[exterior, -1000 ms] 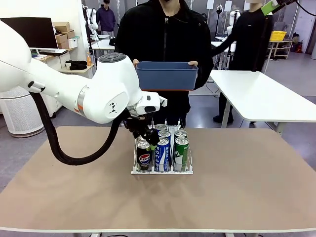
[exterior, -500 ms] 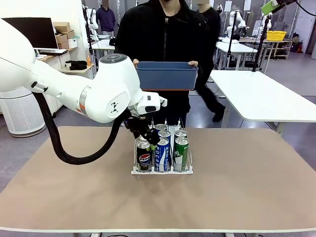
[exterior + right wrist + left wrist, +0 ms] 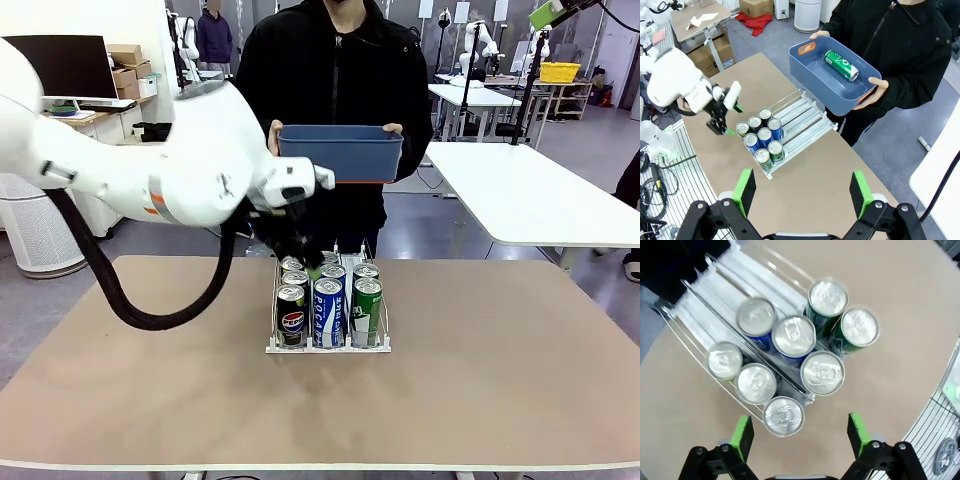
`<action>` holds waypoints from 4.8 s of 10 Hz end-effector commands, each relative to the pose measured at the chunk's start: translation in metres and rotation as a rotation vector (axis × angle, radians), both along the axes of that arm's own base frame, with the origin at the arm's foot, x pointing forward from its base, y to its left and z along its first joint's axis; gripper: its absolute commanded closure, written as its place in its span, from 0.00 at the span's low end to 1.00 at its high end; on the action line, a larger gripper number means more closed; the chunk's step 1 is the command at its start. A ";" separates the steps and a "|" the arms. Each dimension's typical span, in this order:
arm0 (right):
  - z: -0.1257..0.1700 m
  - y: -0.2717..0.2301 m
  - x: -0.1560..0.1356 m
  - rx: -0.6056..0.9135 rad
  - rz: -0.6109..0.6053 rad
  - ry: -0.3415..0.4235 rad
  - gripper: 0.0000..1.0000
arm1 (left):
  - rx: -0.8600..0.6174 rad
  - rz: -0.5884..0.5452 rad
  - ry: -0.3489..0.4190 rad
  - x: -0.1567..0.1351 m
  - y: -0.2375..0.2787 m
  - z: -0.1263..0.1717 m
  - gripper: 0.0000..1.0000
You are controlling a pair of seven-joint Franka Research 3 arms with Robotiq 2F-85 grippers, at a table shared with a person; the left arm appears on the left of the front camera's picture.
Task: Fill the beverage cans into the dispenser.
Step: Pick up the Sprite handed by the human.
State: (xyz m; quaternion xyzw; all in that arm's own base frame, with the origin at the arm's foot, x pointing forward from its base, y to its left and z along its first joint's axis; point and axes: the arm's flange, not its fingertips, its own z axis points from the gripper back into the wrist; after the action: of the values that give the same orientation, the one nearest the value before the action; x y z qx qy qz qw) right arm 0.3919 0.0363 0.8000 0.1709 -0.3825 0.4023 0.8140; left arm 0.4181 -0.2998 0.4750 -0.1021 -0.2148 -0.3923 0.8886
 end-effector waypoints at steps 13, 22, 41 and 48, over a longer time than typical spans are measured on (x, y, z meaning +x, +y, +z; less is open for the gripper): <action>0.000 0.000 0.000 0.001 -0.001 0.002 0.00 | -0.085 -0.178 -0.252 -0.035 0.142 0.292 0.00; 0.000 0.000 0.000 0.001 -0.001 0.002 0.00 | -0.066 -0.137 -0.308 -0.042 0.136 0.310 0.00; 0.000 0.000 0.000 0.001 -0.001 0.002 0.00 | -0.079 -0.161 -0.323 -0.044 0.134 0.317 0.00; 0.000 0.000 0.000 0.001 -0.001 0.002 0.00 | -0.079 -0.161 -0.323 -0.044 0.134 0.317 0.00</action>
State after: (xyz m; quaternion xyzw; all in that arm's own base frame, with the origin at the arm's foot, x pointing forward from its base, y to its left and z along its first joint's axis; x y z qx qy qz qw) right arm 0.3919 0.0362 0.8000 0.1709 -0.3826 0.4022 0.8141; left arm 0.3733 -0.1663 0.7920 -0.0829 -0.3600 -0.4663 0.8038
